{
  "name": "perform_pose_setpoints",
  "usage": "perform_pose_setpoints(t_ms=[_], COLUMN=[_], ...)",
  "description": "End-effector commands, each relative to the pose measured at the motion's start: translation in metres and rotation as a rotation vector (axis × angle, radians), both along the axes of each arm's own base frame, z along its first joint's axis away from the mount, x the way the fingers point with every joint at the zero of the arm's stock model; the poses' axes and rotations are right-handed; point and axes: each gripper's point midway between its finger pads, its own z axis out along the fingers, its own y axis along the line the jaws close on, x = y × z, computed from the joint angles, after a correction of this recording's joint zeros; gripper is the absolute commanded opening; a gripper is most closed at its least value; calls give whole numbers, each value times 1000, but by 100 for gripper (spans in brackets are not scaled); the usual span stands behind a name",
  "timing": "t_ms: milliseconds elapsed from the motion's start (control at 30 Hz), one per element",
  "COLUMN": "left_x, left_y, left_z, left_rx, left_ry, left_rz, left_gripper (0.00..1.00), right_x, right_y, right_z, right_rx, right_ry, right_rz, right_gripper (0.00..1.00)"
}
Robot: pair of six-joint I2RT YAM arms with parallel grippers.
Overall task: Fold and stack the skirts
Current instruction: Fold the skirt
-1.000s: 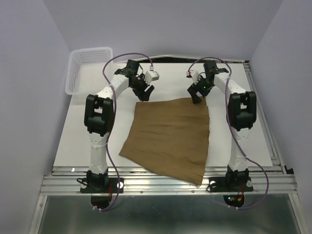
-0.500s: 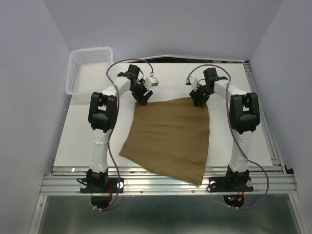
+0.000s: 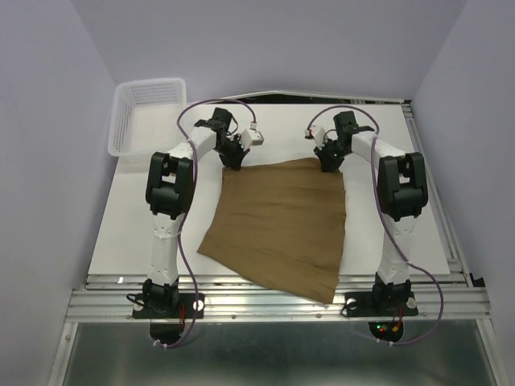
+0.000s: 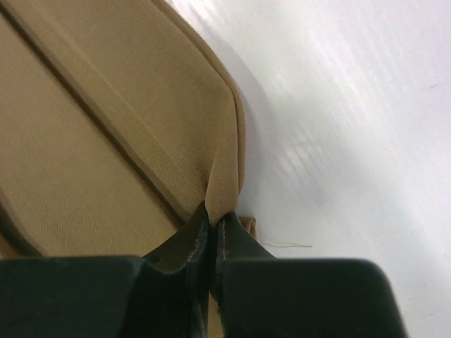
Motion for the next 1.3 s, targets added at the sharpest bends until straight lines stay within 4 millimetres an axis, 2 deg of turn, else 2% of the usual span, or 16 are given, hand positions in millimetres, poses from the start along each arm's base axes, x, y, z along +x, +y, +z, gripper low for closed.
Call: perform_pose_setpoints(t_ms=[0, 200, 233, 333, 500, 567, 633, 700, 767, 800, 833, 867, 1033, 1200, 1233, 1267], left_x=[-8, 66, 76, 105, 122, 115, 105, 88, 70, 59, 48, 35, -14, -72, -94, -108], left_y=[16, 7, 7, 9, 16, 19, 21, 21, 21, 22, 25, 27, 37, 46, 49, 46], left_z=[11, 61, 70, 108, 170, 174, 199, 185, 204, 186, 200, 183, 174, 115, 91, 78], left_rx=[52, -21, -31, -71, -101, -95, -112, -101, -117, -99, -102, -87, -41, -12, 3, 14], left_ry=[30, -180, -215, -346, -509, -522, -576, -561, -596, -576, -609, -580, -592, -475, -423, -400], left_rz=[10, 207, 234, 307, 342, 327, 308, 252, 215, 177, 159, 140, 25, -7, -21, -48], left_gripper=[0, 0, 0, 0, 0, 0, 0, 0, 0, 0, 0, 0, 0, 0, 0, 0], right_x=[34, 122, 142, 168, 169, 155, 135, 111, 81, 59, 43, 30, -41, -101, -110, -130], right_y=[-18, -38, -37, -39, -40, -37, -33, -29, -12, -13, 1, 5, 15, 22, 23, 27], right_z=[1, 50, 81, 123, 178, 212, 208, 231, 204, 194, 187, 180, 161, 118, 115, 93], right_rx=[-89, -88, -75, -72, -56, -23, -10, 17, 29, 23, 25, 19, -7, -22, -17, -22], right_ry=[-73, -291, -373, -489, -595, -634, -589, -597, -502, -462, -433, -412, -361, -245, -236, -177], right_rz=[-109, -260, -273, -296, -296, -280, -251, -216, -160, -143, -103, -88, -17, 34, 40, 59], right_gripper=[1, 1, 1, 1, 1, 1, 1, 1, 1, 1, 1, 1, 1, 1, 1, 1])
